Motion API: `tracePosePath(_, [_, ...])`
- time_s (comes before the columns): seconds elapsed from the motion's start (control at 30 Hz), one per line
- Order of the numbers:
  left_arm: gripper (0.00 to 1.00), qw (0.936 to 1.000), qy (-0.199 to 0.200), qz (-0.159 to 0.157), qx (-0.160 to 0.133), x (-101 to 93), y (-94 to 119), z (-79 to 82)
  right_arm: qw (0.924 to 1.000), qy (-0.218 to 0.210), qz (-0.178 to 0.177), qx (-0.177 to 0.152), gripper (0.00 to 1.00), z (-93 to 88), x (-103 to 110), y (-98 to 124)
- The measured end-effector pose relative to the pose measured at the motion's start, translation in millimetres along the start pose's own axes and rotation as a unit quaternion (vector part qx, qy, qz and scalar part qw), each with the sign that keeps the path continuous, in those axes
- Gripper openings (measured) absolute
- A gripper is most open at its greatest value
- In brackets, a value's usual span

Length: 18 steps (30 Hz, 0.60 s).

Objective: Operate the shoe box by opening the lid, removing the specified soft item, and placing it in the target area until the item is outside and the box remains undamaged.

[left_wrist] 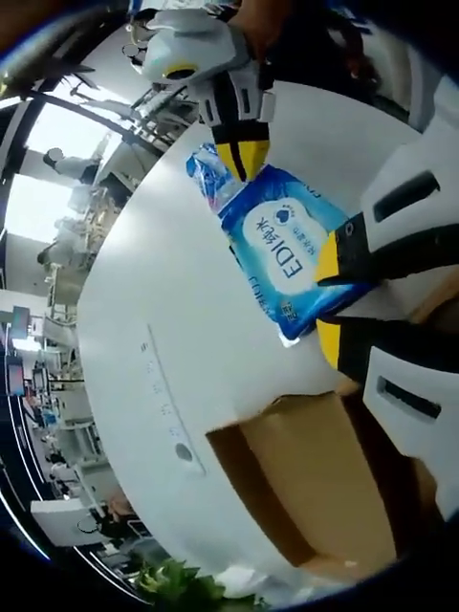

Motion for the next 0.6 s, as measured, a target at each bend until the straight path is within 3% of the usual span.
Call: tracePosePath(0.6, [0.21,0.9992,-0.02,-0.02,-0.027,-22.5,46.9,-4.9,0.9995,0.021,0.015,-0.017,0.17,15.4,7.0,45.5])
Point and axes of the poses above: the point that each gripper's makers call its tool centre point, and the gripper's own axes: y roughly backward along the fingers, x roughly to its left, z roughly out of its top, the point moved 9 cm from there along y, roughly backward along the fingers, and after that the axes turned 15 degrees about -z, right-handed, at the moved point
